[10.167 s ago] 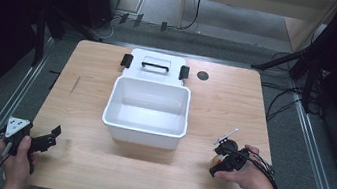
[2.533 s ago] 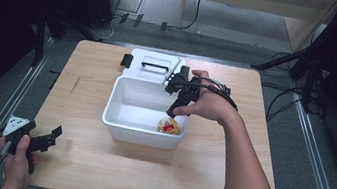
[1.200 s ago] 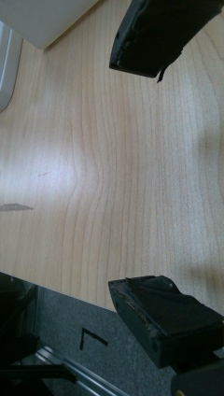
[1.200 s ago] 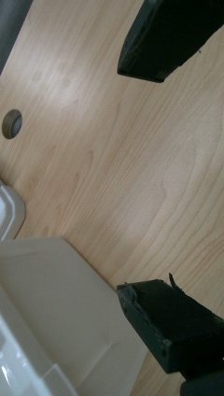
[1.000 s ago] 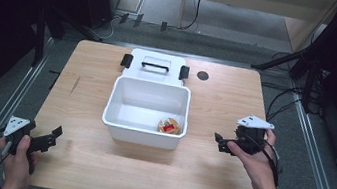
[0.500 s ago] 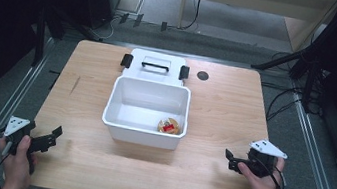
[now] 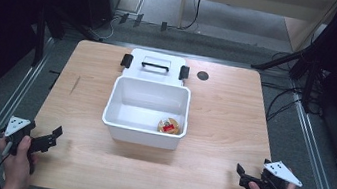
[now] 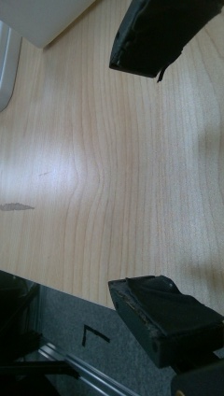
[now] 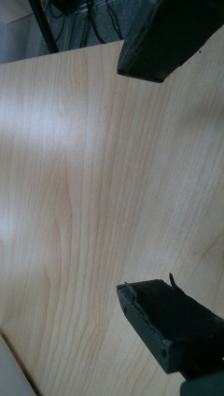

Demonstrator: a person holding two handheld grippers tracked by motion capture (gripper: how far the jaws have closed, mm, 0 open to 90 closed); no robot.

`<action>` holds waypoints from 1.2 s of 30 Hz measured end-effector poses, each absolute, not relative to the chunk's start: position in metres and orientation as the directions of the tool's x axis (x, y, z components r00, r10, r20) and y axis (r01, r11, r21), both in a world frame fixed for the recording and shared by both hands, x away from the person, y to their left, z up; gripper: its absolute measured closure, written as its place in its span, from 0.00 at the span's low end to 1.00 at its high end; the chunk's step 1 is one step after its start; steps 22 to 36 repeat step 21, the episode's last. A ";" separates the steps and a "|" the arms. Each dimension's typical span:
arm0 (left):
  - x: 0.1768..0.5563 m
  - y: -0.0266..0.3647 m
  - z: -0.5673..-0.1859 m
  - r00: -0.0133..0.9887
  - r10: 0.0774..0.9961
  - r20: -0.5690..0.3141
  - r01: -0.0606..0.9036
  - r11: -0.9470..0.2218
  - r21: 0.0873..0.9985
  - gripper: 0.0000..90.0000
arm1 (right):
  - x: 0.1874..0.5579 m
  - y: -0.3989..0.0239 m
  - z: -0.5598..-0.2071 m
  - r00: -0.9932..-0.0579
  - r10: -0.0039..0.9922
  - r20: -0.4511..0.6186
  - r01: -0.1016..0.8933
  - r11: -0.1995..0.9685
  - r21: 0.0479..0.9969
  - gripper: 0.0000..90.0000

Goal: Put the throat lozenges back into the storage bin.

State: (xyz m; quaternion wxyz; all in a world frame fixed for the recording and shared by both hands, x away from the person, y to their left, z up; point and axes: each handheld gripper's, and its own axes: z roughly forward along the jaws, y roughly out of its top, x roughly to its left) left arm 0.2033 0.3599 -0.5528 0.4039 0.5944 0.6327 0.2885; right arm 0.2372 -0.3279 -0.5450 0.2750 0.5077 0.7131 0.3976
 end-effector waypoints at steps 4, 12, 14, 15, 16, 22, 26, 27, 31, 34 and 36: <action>0.203 0.362 -0.553 0.035 0.983 -0.178 0.524 0.134 0.841 0.00 | 0.230 -0.333 -0.546 -0.321 0.947 0.010 0.496 0.159 0.854 0.00; 0.204 0.363 -0.553 0.038 0.980 -0.197 0.523 0.149 0.839 0.00 | 0.221 -0.336 -0.546 -0.278 0.961 0.012 0.474 0.127 0.871 0.00; 0.205 0.363 -0.553 0.041 0.980 -0.196 0.526 0.146 0.838 0.00 | 0.222 -0.338 -0.546 -0.282 0.959 0.026 0.480 0.118 0.869 0.00; 0.205 0.363 -0.553 0.041 0.980 -0.197 0.526 0.146 0.838 0.00 | 0.222 -0.339 -0.546 -0.278 0.960 0.034 0.477 0.107 0.872 0.00; 0.205 0.363 -0.553 0.039 0.979 -0.198 0.527 0.148 0.837 0.00 | 0.222 -0.340 -0.546 -0.272 0.961 0.050 0.477 0.090 0.874 0.00; 0.205 0.363 -0.553 0.027 0.979 -0.200 0.528 0.156 0.835 0.00 | 0.223 -0.342 -0.546 -0.275 0.959 0.066 0.480 0.077 0.874 0.00; 0.205 0.363 -0.553 0.027 0.979 -0.200 0.528 0.156 0.835 0.00 | 0.223 -0.342 -0.546 -0.275 0.959 0.066 0.480 0.077 0.874 0.00; 0.205 0.363 -0.553 0.027 0.979 -0.200 0.528 0.156 0.835 0.00 | 0.223 -0.342 -0.546 -0.275 0.959 0.066 0.480 0.077 0.874 0.00; 0.205 0.363 -0.553 0.027 0.979 -0.200 0.528 0.156 0.835 0.00 | 0.223 -0.342 -0.546 -0.275 0.959 0.066 0.480 0.077 0.874 0.00; 0.205 0.363 -0.553 0.027 0.979 -0.200 0.528 0.156 0.835 0.00 | 0.223 -0.342 -0.546 -0.275 0.959 0.066 0.480 0.077 0.874 0.00; 0.205 0.363 -0.553 0.027 0.979 -0.200 0.528 0.156 0.835 0.00 | 0.223 -0.342 -0.546 -0.275 0.959 0.066 0.480 0.077 0.874 0.00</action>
